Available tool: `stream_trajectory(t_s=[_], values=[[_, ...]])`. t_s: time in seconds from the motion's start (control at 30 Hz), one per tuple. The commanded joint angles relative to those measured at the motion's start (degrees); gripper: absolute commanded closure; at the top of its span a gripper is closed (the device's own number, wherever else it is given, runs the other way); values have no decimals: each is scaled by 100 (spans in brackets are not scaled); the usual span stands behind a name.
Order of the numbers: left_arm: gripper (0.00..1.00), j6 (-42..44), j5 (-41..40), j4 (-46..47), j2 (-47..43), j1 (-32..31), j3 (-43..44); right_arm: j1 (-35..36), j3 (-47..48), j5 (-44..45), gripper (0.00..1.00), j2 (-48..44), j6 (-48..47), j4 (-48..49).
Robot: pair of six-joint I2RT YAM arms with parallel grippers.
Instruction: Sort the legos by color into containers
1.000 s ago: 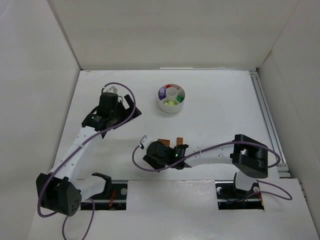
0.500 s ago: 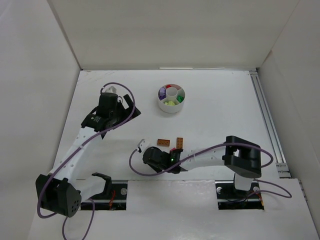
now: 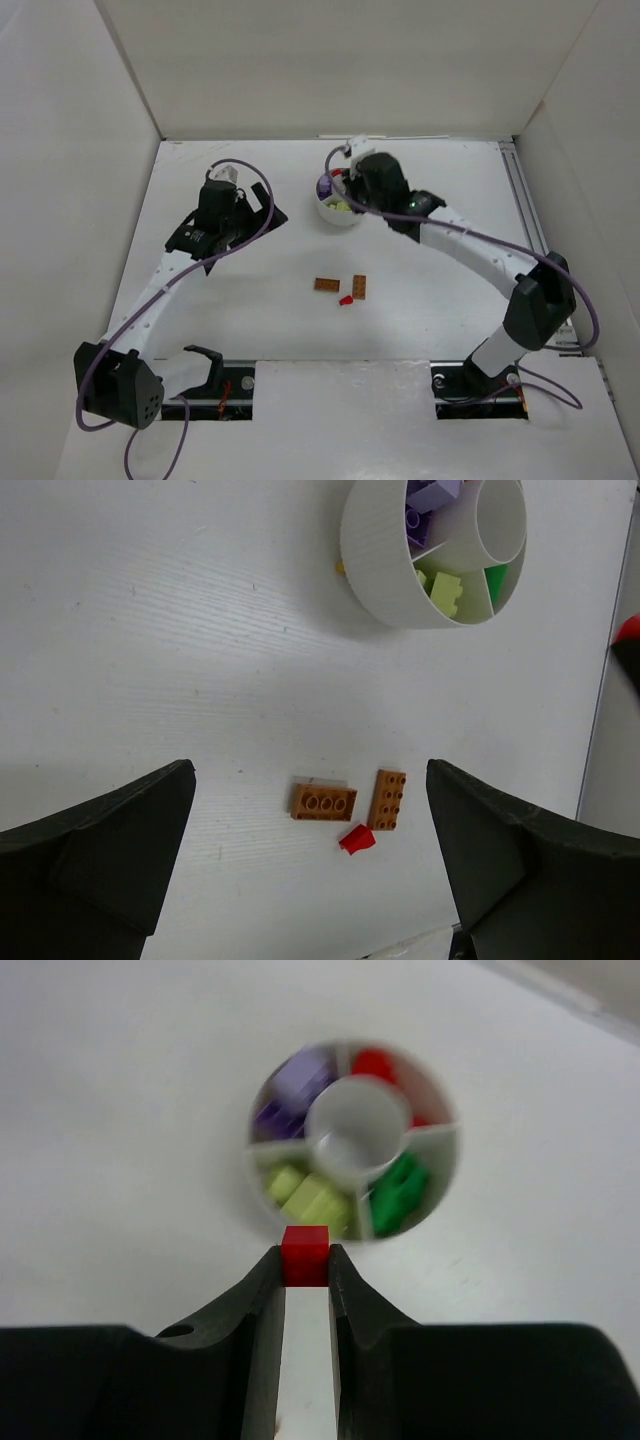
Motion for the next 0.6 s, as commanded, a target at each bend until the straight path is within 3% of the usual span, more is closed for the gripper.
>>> stream_trajectory(t_s=[0.0,0.13,0.3,0.57], values=[[0,250,139,412,184,69,212,-697,902,-469,95,412,-654,-404],[0,383,139,473,456,130,581,-1374,2115,-1022,95,1317,-839,-825],[0,383,824,973,782,332,740,-1691,3476,-1199,93,2320,-953,-1221],[0,436,1184,1088,1467,491,854,-1815,4323,-1648,90,3287,-848,-1521]])
